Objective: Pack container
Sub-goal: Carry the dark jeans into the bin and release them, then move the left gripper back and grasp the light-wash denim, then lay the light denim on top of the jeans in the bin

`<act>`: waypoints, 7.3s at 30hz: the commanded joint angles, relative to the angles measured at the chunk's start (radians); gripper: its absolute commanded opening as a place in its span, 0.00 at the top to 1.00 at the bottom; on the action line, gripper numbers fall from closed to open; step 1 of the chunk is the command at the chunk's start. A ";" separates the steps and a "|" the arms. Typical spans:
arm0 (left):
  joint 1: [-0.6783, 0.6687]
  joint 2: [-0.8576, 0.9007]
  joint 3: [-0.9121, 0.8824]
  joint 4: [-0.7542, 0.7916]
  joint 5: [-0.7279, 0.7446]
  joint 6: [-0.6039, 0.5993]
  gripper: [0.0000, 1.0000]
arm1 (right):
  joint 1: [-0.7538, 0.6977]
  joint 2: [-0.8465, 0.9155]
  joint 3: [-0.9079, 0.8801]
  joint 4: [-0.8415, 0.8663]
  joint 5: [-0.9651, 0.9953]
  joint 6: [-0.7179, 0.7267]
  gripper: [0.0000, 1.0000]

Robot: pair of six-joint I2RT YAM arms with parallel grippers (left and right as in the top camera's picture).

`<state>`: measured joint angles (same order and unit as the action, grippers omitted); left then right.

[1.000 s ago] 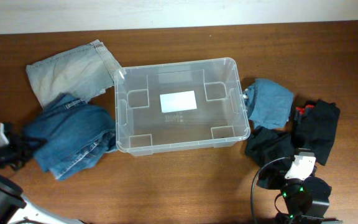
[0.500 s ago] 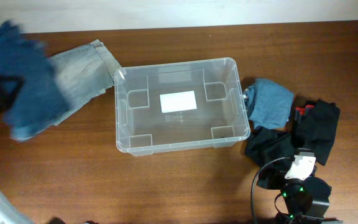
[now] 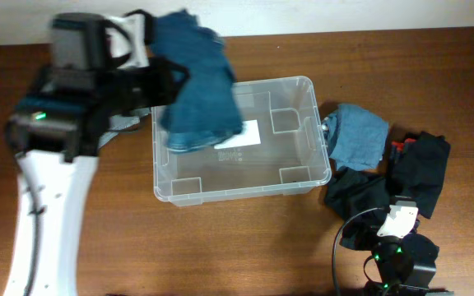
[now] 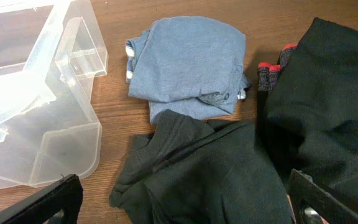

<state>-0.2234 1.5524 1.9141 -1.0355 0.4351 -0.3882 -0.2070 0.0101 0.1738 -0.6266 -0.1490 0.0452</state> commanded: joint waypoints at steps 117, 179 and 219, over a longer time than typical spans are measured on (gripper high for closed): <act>0.486 0.586 0.477 -0.452 -0.282 0.380 0.07 | -0.002 -0.006 0.000 0.002 -0.005 -0.004 0.02; 0.717 0.758 0.853 -0.612 0.311 0.496 0.99 | -0.002 -0.006 0.000 0.002 -0.005 -0.004 0.01; -0.344 0.750 0.895 -0.508 -0.009 0.449 0.99 | -0.002 -0.006 0.000 0.002 -0.005 -0.004 0.02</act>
<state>-0.5709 2.3161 2.7937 -1.5276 0.4213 0.0376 -0.2070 0.0101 0.1734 -0.6270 -0.1490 0.0452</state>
